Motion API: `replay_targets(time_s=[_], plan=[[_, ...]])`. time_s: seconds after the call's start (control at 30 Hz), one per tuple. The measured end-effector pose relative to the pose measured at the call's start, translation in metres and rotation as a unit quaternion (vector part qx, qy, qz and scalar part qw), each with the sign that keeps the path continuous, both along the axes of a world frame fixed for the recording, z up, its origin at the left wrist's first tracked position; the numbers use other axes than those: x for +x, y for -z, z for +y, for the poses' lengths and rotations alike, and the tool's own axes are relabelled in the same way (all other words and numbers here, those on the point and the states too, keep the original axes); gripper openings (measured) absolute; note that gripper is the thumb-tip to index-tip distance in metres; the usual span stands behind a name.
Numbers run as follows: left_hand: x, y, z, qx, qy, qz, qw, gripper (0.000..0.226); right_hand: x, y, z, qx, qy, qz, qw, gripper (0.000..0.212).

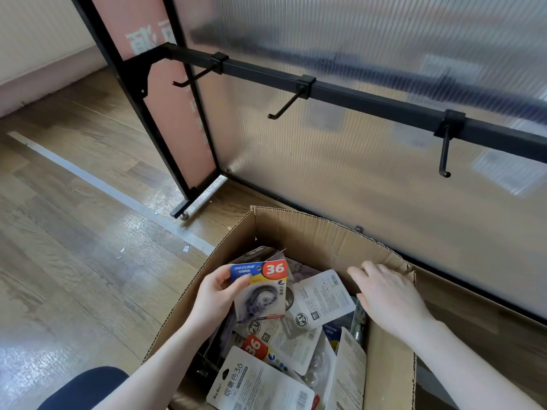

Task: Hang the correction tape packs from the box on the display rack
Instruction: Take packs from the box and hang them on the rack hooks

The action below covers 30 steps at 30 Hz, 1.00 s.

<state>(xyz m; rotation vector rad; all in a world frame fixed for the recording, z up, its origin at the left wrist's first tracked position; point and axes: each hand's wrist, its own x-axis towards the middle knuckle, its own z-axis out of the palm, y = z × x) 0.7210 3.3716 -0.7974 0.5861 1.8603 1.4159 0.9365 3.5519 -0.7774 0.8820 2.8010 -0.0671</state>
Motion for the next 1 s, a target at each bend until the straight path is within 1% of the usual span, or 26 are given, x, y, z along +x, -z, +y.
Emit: replay_targets(time_s=[0.1, 0.23, 0.33, 0.53, 0.63, 0.8, 1.0], plan=[[0.000, 0.003, 0.000, -0.008, -0.005, 0.016, 1.000, 0.014, -0.010, 0.005, -0.002, -0.021, 0.011, -0.028, 0.999, 0.035], [0.000, 0.009, -0.004, -0.015, 0.023, 0.040, 0.999, 0.027, -0.023, 0.018, -0.006, -0.041, 0.008, -0.067, 0.997, 0.044], [0.000, 0.013, -0.005, -0.028, 0.031, 0.052, 0.998, 0.032, -0.026, 0.031, -0.005, -0.056, 0.002, -0.085, 0.995, 0.049], [-0.002, 0.015, -0.007, -0.038, 0.040, 0.047, 0.997, 0.025, -0.028, 0.051, -0.004, -0.101, -0.054, -0.106, 0.988, 0.060], [-0.003, 0.016, -0.007, -0.037, 0.049, 0.050, 0.997, 0.023, -0.031, 0.054, -0.005, -0.112, -0.080, -0.119, 0.983, 0.062], [-0.007, 0.017, -0.010, -0.034, 0.045, 0.064, 0.996, 0.023, -0.035, 0.061, -0.005, -0.117, -0.103, -0.124, 0.980, 0.065], [-0.008, 0.014, -0.012, -0.020, 0.039, 0.065, 0.997, 0.022, -0.039, 0.074, -0.012, -0.121, -0.108, -0.146, 0.976, 0.077]])
